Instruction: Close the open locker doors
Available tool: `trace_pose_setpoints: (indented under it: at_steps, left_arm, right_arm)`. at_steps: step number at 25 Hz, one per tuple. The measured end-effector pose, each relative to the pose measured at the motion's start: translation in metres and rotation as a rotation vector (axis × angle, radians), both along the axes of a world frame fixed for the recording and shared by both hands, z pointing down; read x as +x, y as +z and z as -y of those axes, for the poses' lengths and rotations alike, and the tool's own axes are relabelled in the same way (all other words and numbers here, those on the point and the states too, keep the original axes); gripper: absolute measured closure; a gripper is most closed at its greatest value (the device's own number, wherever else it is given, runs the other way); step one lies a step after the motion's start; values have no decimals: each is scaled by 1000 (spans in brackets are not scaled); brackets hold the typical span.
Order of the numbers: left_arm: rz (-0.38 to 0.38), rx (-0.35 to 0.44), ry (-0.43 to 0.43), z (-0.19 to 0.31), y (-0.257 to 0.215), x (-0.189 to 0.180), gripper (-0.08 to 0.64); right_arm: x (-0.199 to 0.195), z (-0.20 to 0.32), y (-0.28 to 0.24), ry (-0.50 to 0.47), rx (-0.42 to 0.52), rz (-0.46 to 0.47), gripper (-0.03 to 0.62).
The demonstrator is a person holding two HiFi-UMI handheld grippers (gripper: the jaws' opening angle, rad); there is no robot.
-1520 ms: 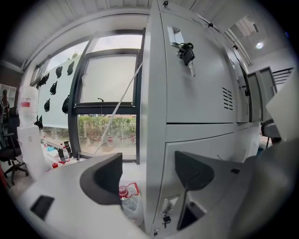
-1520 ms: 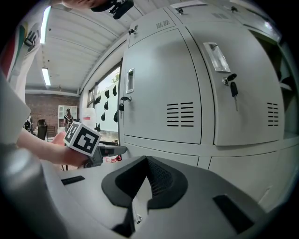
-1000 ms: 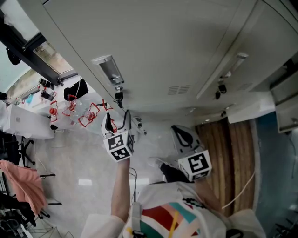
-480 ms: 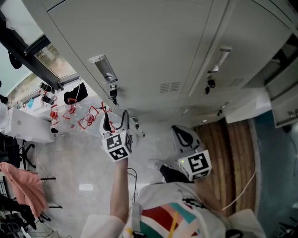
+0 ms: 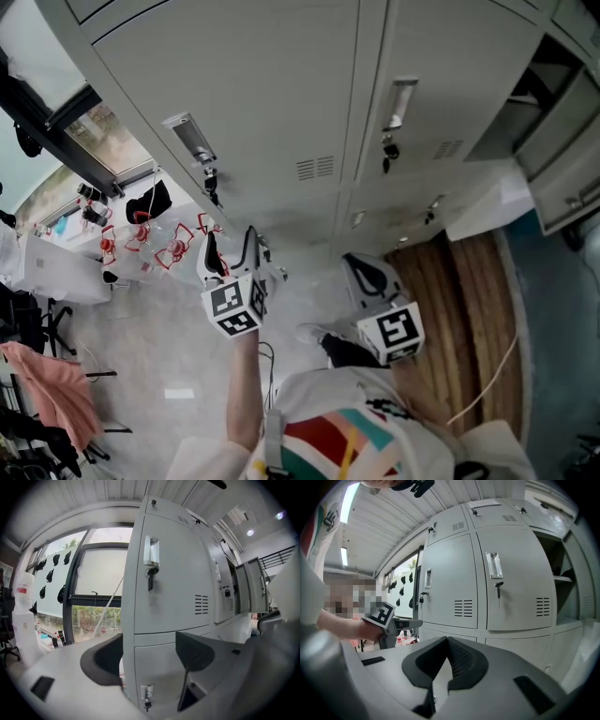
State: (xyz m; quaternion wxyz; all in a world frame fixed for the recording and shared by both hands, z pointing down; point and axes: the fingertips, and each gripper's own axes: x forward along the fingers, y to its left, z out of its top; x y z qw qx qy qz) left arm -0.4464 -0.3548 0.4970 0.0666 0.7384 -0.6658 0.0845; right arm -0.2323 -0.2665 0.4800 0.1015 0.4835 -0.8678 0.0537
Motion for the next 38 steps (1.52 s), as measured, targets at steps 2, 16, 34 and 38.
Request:
trace_pose_setpoints:
  at_steps: [2, 16, 34, 38]
  left_arm:
    - [-3, 29, 23, -13, -13, 13, 227]
    - [-89, 116, 267, -98, -52, 147, 227]
    - [-121, 129, 544, -163, -79, 397, 227]
    - [-150, 156, 587, -183, -92, 471, 227]
  right_arm:
    - [7, -8, 0, 17, 11, 11, 586]
    - [95, -93, -27, 162, 90, -56, 586]
    - [317, -205, -28, 467, 55, -57, 586]
    - [368, -228, -38, 469, 100, -67, 587]
